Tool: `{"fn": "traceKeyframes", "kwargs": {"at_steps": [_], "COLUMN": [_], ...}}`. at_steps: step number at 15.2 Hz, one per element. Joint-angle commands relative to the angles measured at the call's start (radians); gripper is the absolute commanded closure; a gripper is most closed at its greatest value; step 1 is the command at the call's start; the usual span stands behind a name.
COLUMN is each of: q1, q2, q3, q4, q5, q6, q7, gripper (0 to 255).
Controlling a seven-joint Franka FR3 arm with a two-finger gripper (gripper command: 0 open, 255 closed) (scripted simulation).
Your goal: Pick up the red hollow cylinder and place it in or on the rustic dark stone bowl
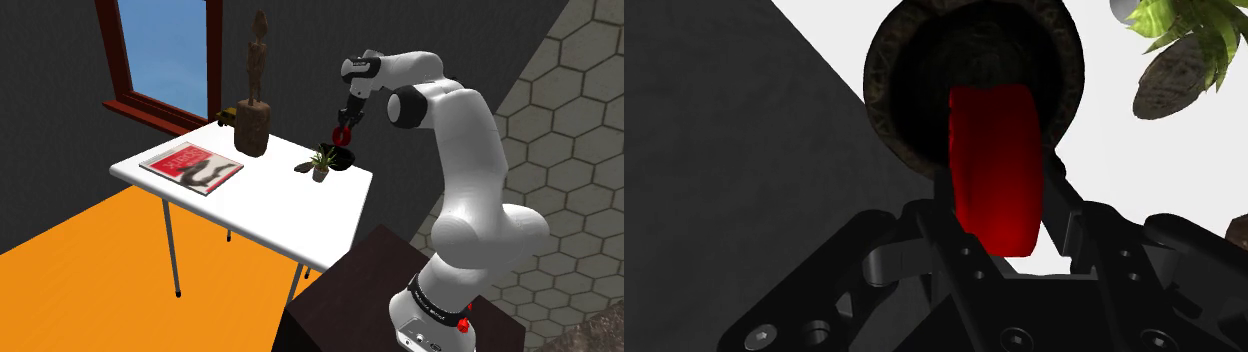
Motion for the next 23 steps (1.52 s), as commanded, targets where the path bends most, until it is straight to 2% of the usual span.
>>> {"fn": "traceKeyframes", "kwargs": {"at_steps": [1, 11, 12, 17, 21, 23], "q1": [0.003, 0.005, 0.005, 0.005, -0.008, -0.008], "q2": [0.003, 0.009, 0.009, 0.009, -0.015, -0.015], "q3": [0.001, 0.002, 0.002, 0.002, -0.003, -0.003], "q4": [-0.022, -0.038, -0.038, -0.038, 0.049, 0.048], "q5": [0.002, 0.004, 0.004, 0.004, -0.005, -0.005], "q6": [0.026, 0.047, 0.047, 0.047, -0.061, -0.061], "q7": [-0.003, -0.006, -0.006, -0.006, 0.005, 0.005], "gripper": [255, 255, 0, 0, 0, 0]}}
